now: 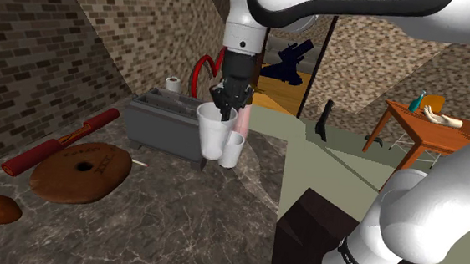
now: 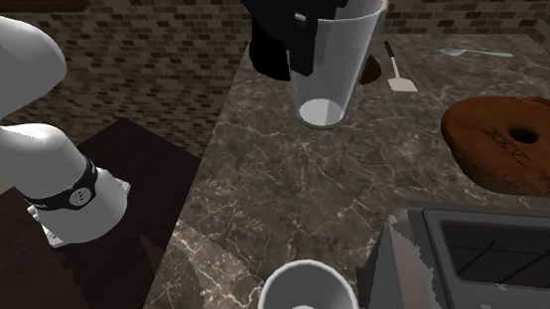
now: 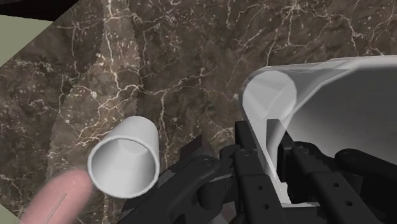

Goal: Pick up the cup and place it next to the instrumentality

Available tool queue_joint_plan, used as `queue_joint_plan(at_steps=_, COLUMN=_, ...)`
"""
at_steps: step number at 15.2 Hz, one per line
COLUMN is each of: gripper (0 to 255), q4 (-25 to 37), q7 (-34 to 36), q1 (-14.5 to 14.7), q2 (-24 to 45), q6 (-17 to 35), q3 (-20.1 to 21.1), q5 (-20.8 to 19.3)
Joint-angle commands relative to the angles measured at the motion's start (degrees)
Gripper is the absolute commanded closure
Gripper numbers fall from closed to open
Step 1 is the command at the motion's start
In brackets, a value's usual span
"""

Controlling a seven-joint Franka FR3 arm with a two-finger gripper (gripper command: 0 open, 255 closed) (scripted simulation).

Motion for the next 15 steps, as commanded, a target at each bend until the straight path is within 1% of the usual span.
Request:
queue_joint_plan(at_steps=1, gripper=255, q4=-0.1, q7=2.8, q1=1.1, q2=-0.1, q6=0.5, q3=1.8, q5=0.6)
queue_joint_plan(at_steps=9, gripper=255, q4=2.2, q7=14.1, q1=5.4, q2=1.9, q6=2.3, q3=9.3, q5=2.2)
queue_joint_plan(at_steps=15, gripper=255, q4=6.6, q7=23.2, q1=8.5, q2=6.2, q6=3.6, q3=15.2, q5=1.6)
